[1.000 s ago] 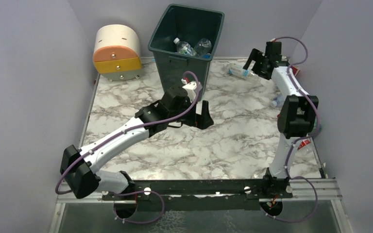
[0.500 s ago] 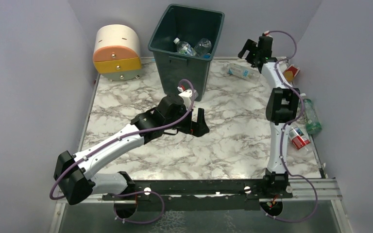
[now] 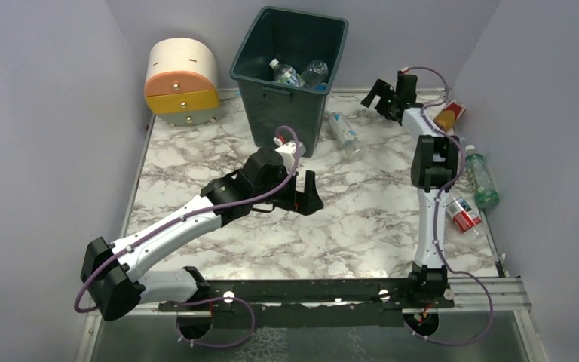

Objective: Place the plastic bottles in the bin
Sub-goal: Pick up the plastic bottle at the center of the board.

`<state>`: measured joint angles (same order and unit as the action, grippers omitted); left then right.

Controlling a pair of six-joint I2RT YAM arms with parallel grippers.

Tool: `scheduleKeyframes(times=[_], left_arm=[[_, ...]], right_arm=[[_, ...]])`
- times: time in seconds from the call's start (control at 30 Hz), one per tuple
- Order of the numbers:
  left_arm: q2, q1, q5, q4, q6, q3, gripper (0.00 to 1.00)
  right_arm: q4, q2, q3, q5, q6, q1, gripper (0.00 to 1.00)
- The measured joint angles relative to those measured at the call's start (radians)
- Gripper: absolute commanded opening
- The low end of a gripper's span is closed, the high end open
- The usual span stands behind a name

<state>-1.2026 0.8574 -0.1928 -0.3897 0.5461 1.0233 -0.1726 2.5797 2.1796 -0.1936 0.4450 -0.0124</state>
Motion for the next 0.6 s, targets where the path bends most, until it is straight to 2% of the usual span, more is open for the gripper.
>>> scheduleKeyframes(times=[0.37,0.6], left_arm=[[0.004,0.002,0.000,0.008,0.000,0.000,0.99],[0.035,0.003,0.000,0.018,0.000,-0.021,0.99]], right_arm=[[0.160,-0.344,-0.589,-0.170,-0.009,0.077,1.00],[0.217,-0.440,-0.731,-0.249,0.002,0.157,0.99]])
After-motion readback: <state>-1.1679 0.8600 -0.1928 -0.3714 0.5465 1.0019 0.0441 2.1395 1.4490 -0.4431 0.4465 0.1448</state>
